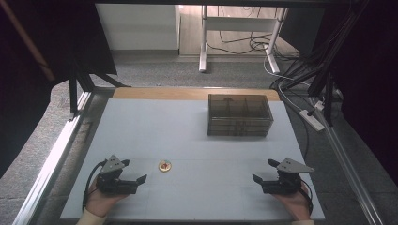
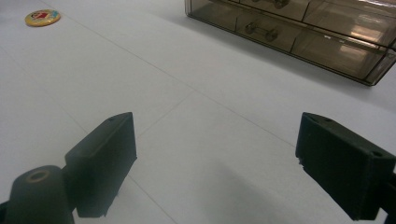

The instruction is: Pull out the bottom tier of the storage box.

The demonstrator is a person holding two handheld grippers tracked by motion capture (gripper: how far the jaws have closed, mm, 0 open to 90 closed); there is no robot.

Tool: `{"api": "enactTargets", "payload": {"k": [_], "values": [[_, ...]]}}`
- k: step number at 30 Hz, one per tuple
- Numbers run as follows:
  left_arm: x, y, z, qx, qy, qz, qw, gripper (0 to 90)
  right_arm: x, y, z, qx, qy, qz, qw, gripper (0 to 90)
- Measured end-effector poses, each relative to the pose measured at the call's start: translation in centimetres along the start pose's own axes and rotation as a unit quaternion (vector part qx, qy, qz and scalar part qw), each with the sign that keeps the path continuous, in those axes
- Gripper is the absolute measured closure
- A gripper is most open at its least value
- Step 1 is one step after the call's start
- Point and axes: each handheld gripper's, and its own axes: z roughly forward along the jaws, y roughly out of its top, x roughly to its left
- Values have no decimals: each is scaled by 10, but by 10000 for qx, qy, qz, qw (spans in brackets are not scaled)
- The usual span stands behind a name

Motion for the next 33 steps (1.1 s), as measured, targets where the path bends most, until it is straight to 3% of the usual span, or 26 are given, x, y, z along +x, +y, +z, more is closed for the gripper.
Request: {"api": "enactTargets", "payload": {"k": [9, 17, 26, 33], "values": [[3, -2, 0, -38, -68, -106, 9999, 82, -3, 0, 1, 29, -62, 77, 9999, 125], [-2, 1, 6, 42, -35, 162, 9999, 82, -1, -2, -1, 64, -154, 94, 9998, 124], [-7, 3, 6, 48, -52, 223, 9997, 82, -5, -1, -1, -56, -205, 161, 9996, 124], [-11, 3, 4, -2, -100, 311, 9995, 82, 1, 2, -2, -97, -240, 14, 9997, 131]]}}
